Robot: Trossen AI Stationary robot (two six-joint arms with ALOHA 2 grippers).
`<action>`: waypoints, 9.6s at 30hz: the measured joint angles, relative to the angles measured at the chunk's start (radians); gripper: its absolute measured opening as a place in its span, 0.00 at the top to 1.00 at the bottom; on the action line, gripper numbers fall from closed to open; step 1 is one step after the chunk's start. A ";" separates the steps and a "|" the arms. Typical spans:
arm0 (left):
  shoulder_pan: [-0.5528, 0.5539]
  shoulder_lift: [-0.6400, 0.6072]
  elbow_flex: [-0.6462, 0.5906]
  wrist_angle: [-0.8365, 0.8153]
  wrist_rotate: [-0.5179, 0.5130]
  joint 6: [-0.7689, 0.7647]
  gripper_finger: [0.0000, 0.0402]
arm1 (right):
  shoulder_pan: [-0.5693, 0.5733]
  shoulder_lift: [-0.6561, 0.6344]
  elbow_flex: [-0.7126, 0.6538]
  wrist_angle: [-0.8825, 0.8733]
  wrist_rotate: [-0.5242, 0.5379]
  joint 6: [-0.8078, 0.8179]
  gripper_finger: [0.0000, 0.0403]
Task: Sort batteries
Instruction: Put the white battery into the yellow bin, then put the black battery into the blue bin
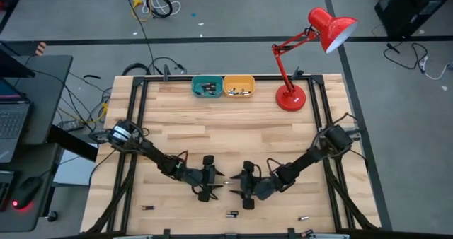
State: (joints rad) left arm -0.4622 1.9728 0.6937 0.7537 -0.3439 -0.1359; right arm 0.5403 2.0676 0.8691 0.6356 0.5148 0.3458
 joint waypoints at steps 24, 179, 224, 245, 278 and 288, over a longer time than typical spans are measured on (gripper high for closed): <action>0.001 -0.001 0.000 -0.012 -0.021 -0.031 0.45 | -0.032 0.049 0.015 -0.057 -0.044 0.043 0.89; -0.712 -0.320 0.204 -1.436 0.357 -1.282 0.43 | -0.597 -0.433 -0.450 0.336 -0.358 -0.215 0.59; -0.335 -0.296 0.297 -1.742 -0.147 -1.148 0.86 | -0.568 -0.433 -0.450 0.276 -0.405 -0.235 0.59; 0.362 -0.298 0.298 -1.410 -0.166 -0.216 0.86 | -0.569 -0.434 -0.450 0.320 -0.404 -0.244 0.59; 1.044 -0.299 0.299 -0.949 0.047 0.052 0.70 | -0.569 -0.434 -0.450 0.283 -0.405 -0.234 0.59; 1.063 -0.300 0.331 -0.909 0.175 0.044 0.57 | -0.555 -0.434 -0.450 0.187 -0.405 -0.180 0.59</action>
State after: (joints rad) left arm 0.6012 1.6730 1.0249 -0.1557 -0.1689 -0.0918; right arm -0.0144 1.6341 0.4191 0.8227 0.1101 0.1659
